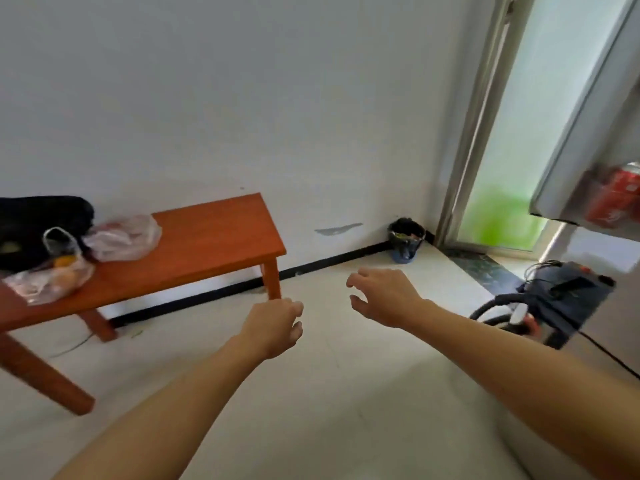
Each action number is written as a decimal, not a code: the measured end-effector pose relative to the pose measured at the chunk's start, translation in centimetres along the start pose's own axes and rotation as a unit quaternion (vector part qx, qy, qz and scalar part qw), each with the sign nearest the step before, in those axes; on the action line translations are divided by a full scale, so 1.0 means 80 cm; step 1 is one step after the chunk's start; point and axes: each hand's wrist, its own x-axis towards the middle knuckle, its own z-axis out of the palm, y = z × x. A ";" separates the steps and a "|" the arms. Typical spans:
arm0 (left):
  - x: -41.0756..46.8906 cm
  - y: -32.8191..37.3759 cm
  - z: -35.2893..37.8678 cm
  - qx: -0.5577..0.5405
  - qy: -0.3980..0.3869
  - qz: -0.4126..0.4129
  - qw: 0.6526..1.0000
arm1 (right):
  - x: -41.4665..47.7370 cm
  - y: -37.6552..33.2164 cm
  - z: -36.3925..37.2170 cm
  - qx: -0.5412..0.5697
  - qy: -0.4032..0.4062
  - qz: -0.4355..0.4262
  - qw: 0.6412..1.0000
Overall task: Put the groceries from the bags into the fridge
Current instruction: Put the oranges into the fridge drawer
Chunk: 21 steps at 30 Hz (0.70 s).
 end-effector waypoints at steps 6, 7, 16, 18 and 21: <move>-0.094 -0.164 0.013 -0.006 -0.006 -0.155 0.988 | 0.135 -0.150 0.048 0.028 -0.032 -0.123 0.992; -0.105 -0.187 0.018 -0.011 -0.013 -0.177 0.984 | 0.157 -0.168 0.061 0.034 -0.042 -0.139 0.989; -0.129 -0.390 0.016 -0.007 -0.044 -0.333 0.942 | 0.381 -0.293 0.149 0.048 -0.069 -0.254 0.963; -0.128 -0.430 0.012 -0.010 -0.044 -0.368 0.929 | 0.430 -0.318 0.160 0.043 -0.074 -0.278 0.957; -0.133 -0.474 0.009 -0.015 -0.035 -0.409 0.912 | 0.492 -0.355 0.170 0.046 -0.077 -0.300 0.950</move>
